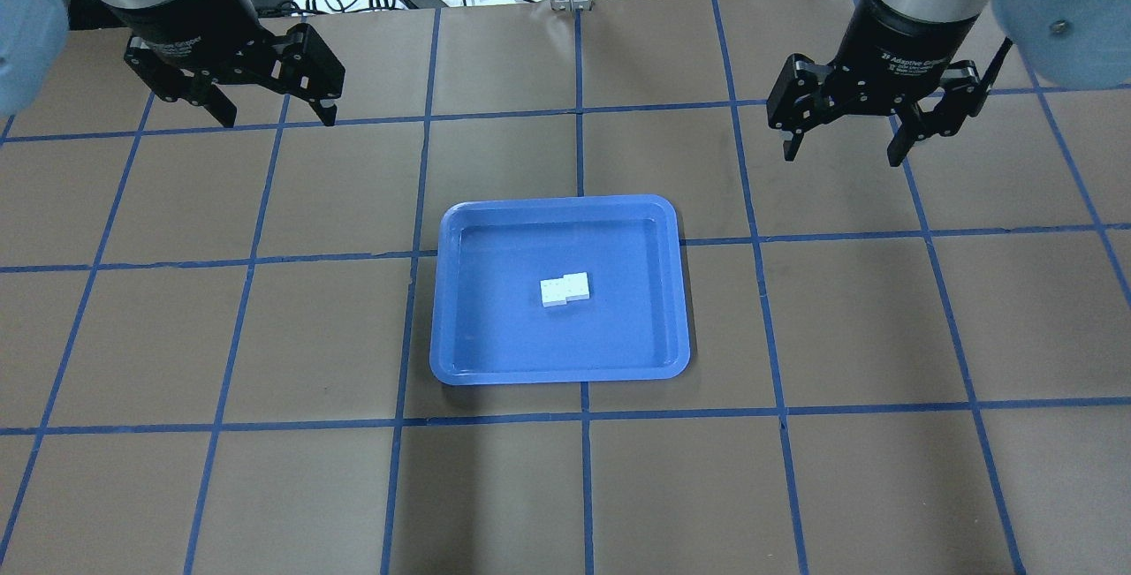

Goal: Assemble white blocks and place on blue tray

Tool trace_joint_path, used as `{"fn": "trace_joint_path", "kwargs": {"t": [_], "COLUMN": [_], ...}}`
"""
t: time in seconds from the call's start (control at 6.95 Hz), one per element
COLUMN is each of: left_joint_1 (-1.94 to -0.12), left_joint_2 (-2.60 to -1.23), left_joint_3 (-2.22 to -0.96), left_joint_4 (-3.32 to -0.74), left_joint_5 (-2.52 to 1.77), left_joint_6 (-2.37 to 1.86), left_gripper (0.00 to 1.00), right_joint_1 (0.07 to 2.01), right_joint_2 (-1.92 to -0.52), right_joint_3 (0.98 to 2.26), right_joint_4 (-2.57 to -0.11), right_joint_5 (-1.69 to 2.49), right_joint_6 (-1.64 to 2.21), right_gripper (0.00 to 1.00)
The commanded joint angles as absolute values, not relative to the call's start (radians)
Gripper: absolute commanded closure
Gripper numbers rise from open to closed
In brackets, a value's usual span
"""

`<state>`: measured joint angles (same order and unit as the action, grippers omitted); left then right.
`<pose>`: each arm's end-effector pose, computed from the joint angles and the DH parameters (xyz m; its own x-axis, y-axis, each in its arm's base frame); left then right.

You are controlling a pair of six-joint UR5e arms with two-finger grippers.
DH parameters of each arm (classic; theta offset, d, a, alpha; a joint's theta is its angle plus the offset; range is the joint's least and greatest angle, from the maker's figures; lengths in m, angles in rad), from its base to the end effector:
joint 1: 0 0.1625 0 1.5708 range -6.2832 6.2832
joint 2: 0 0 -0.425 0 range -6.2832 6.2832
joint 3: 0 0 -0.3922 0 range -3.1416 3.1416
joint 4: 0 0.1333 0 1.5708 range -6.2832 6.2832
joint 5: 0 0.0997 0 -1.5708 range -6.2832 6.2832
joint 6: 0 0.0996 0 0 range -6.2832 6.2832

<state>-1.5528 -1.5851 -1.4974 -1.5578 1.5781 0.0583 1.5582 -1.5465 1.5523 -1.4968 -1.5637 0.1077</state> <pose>-0.1235 -0.5065 0.5185 -0.9991 0.0396 -0.0115 0.0403 0.9966 -0.0715 0.1278 -0.4956 0.4779 -0.9927 0.1202 0.0015 0.1200 0.9895 0.0800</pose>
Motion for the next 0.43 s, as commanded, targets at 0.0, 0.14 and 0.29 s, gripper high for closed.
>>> {"fn": "trace_joint_path", "kwargs": {"t": [0.0,0.14,0.29], "left_joint_1": [-1.555,-1.555,-1.554], "left_joint_2": [-1.592,-1.592,-1.597], "left_joint_3": [-1.491,-1.480,-1.459], "left_joint_4": [-1.581,-1.621,-1.661], "left_joint_5": [1.574,1.572,1.572], "left_joint_6": [0.058,0.060,0.058], "left_gripper": [0.00,0.00,0.00], "right_joint_1": [1.559,1.557,1.557], "right_joint_2": [-1.555,-1.555,-1.554], "right_joint_3": [1.552,1.551,1.551], "right_joint_4": [-1.496,-1.497,-1.497], "right_joint_5": [-1.566,-1.566,-1.566], "right_joint_6": [0.107,0.109,0.107], "right_gripper": [0.00,0.00,0.00]}}
